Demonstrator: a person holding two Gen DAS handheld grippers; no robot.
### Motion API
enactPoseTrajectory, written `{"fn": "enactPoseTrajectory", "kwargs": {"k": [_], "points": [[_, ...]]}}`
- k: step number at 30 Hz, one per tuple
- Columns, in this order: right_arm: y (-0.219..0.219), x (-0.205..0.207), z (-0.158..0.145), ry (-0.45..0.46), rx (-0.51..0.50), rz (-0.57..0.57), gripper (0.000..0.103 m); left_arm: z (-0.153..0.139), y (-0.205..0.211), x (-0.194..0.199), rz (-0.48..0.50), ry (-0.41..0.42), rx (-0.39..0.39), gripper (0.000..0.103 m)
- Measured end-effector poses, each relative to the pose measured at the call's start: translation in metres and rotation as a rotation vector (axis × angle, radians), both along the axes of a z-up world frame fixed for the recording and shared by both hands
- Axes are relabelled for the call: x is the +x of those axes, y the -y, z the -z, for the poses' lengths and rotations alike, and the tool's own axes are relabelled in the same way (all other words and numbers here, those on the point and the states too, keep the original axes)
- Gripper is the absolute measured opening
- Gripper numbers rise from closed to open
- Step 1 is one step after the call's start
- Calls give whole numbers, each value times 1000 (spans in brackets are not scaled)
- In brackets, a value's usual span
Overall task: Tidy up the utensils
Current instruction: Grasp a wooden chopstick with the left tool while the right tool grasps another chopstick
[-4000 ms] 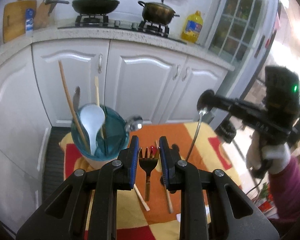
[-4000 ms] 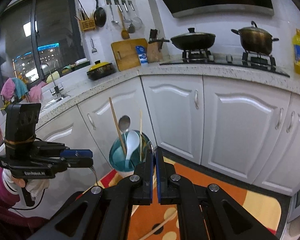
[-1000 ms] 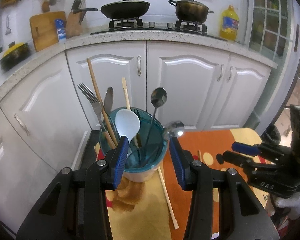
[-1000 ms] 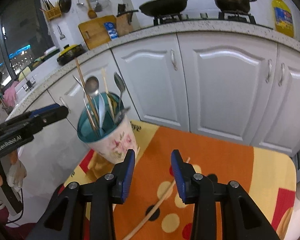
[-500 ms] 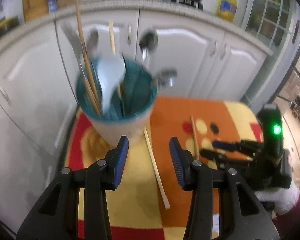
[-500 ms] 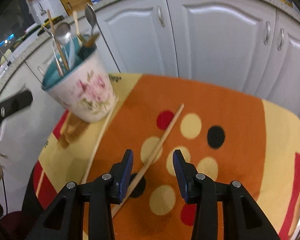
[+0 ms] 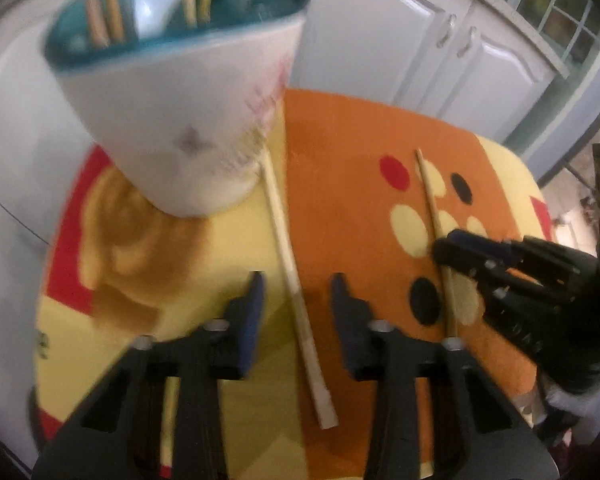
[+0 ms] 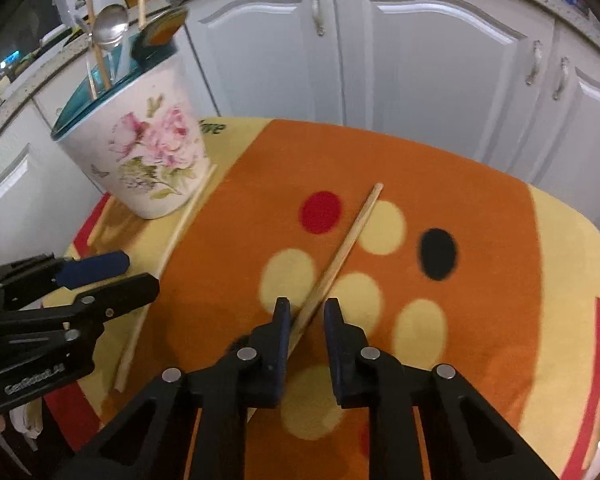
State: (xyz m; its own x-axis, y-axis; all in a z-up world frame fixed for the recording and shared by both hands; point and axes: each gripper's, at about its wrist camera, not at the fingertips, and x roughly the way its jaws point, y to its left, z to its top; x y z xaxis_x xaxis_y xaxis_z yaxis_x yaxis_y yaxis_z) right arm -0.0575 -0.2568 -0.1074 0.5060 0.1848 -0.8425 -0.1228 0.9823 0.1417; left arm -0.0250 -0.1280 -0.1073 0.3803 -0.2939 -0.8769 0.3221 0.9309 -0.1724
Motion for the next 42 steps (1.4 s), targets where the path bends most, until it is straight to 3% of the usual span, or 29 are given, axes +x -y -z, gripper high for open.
{"fn": "enactPoseTrajectory", "kwargs": {"k": [3,12,15,17,20,26,42], "points": [[13,-4,-1,-11,-5,30,16,4,11,-7,46,20,-7,11],[56,-22,-3,-44,79,113,16,6,47,-40,242,-34,-61,7],[71,-23,-3,-48,183,130,19,2,47,-38,230,-74,-77,8],[78,-20,-5,-32,198,145,23,-4,47,-34,212,-67,-71,13],[78,-13,-12,-23,178,138,23,-13,49,-22,179,-20,-38,22],[66,12,-17,-11,88,118,23,-15,66,4,140,16,8,29],[62,52,-2,-45,39,117,23,5,89,32,139,9,51,29]]}}
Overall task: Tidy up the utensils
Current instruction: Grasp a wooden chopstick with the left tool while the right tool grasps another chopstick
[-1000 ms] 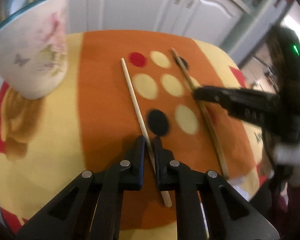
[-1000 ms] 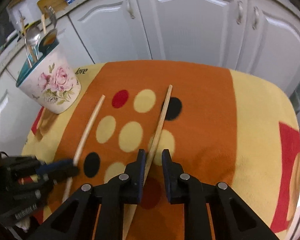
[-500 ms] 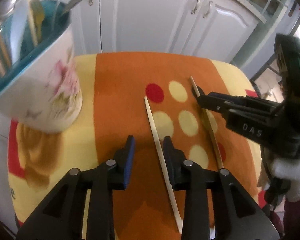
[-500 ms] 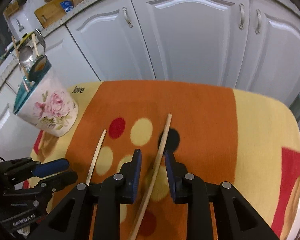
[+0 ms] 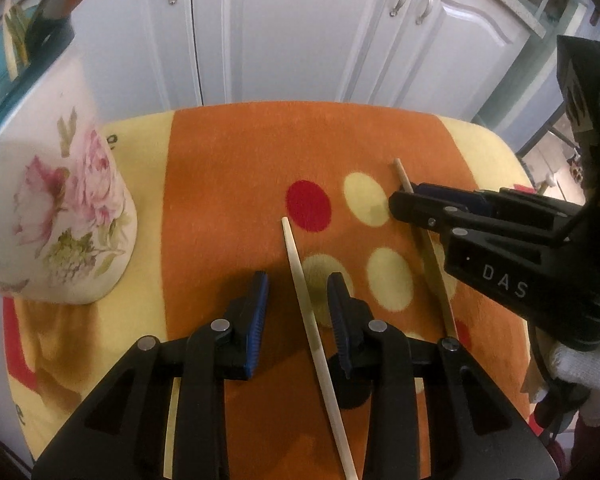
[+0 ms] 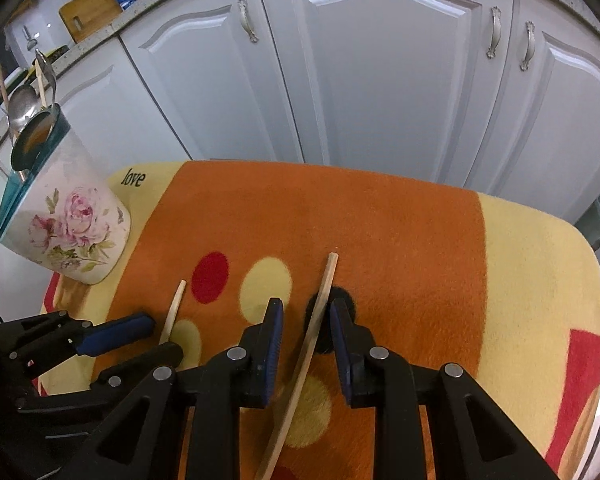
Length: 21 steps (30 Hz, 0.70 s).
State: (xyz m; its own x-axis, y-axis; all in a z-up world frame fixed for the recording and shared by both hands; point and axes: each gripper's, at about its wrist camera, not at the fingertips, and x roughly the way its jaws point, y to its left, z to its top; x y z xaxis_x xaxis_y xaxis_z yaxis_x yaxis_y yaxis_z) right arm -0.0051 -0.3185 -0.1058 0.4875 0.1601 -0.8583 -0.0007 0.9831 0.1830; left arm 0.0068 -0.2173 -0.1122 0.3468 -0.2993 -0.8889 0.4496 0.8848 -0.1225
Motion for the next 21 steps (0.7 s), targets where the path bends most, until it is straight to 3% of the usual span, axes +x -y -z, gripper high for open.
{"fn": "enactPoseTrajectory", "kwargs": {"k": [19,21], "points": [[-5,0,0,8,-29,-8,22,0,-7,-5,11,13,1,30],[-5,0,1,12,-42,-12,16,0,-6,-4,15,15,3,30]]}}
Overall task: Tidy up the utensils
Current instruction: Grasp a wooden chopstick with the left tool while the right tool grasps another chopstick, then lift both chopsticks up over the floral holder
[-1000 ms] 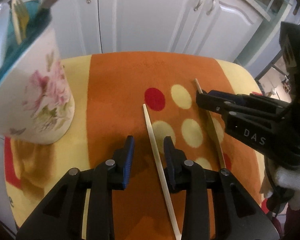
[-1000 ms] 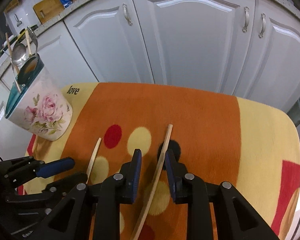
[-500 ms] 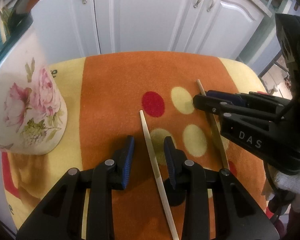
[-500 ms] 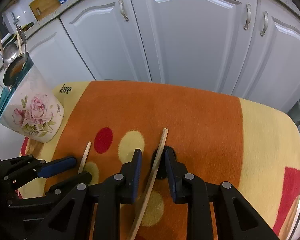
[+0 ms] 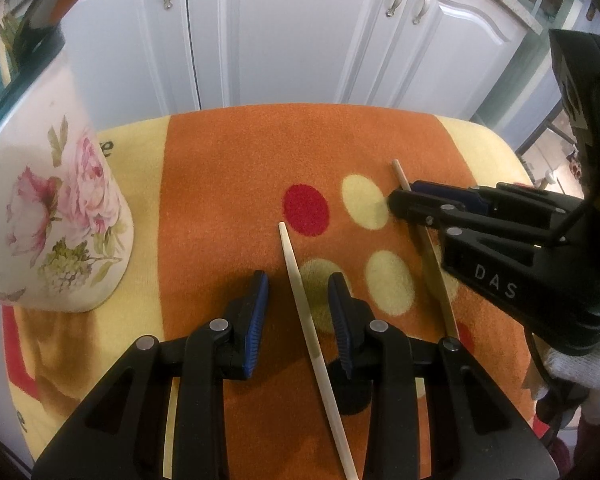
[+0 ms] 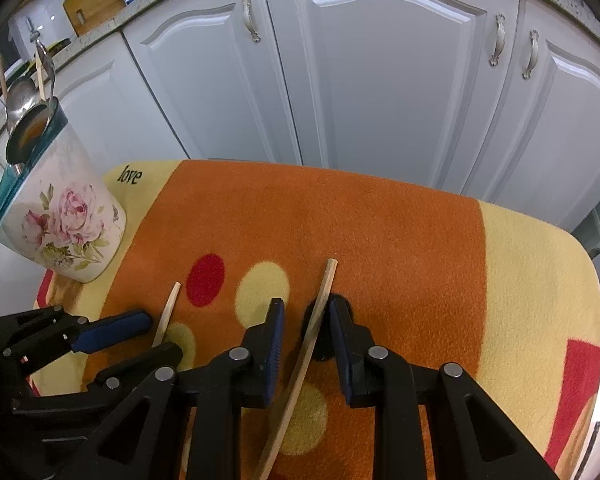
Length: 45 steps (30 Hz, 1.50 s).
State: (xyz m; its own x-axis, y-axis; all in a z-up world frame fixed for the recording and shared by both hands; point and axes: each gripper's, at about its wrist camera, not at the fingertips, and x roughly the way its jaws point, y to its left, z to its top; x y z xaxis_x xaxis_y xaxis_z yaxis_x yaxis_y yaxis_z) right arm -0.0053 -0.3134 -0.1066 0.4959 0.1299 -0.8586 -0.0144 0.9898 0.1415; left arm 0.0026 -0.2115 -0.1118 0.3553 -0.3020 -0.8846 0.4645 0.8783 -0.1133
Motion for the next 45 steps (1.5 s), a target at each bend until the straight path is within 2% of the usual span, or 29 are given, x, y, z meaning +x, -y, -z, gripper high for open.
{"fn": "enactPoseTrajectory", "kwargs": {"k": [1,4,6,11,13,16,21,23,33,39,45], "points": [[1,0,0,5,-9,-3,11,0,0,1,5,1,-1,30],[6,-2,2,10,12,-2,9,0,-1,4,3,-5,-22,29],[6,-2,2,8,7,-6,9,0,-2,4,-3,-2,-17,19],[1,-4,0,15,-20,-17,9,1,-5,5,-2,7,-9,11],[2,-6,-2,26,-9,-10,9,0,-6,7,2,-12,-31,7],[10,-11,-8,40,30,5,8,-2,-13,9,-3,-57,-87,5],[28,-26,-29,84,169,23,7,-19,-19,3,5,-59,-149,4],[33,-36,-44,119,221,15,7,-34,-25,-4,20,-46,-180,4],[19,-73,-118,274,278,-89,5,-122,-62,-24,29,88,-293,4],[-11,-70,-173,375,313,-172,5,-185,-107,-8,-50,217,-355,4],[-41,-50,-231,473,328,-262,5,-230,-146,25,-152,363,-383,4]]}}
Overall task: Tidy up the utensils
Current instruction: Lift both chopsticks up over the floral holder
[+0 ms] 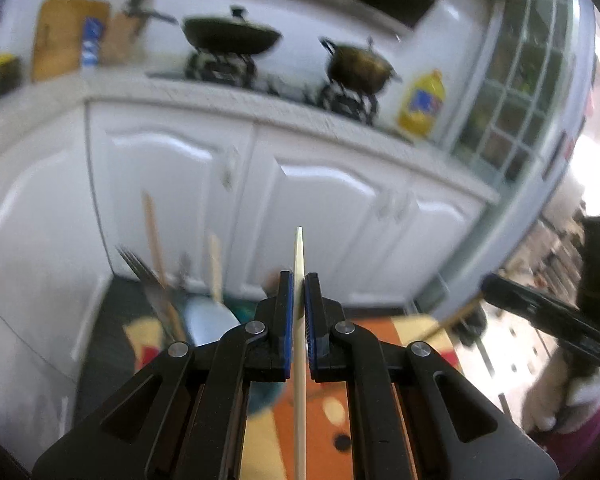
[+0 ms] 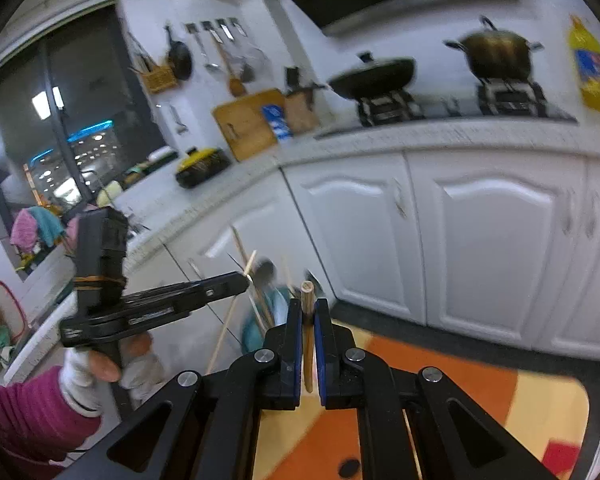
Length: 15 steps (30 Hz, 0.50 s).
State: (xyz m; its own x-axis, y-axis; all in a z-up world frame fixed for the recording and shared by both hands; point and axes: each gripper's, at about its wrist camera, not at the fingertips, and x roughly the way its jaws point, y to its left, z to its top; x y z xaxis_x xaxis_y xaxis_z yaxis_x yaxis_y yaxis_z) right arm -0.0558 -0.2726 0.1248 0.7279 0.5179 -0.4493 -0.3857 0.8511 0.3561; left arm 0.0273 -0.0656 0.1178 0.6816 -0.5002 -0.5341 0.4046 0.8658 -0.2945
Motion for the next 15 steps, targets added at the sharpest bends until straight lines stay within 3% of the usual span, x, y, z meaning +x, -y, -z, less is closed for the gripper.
{"fn": "enactPoseTrajectory", "kwargs": {"k": [6,15], "points": [[-36,30,-33,67,-37,-52,5,0,-22,45,-133,73,-35,4],[-54,65,-41,80,-52,-77,5,33,-28,74,-224,134,10,4]]}}
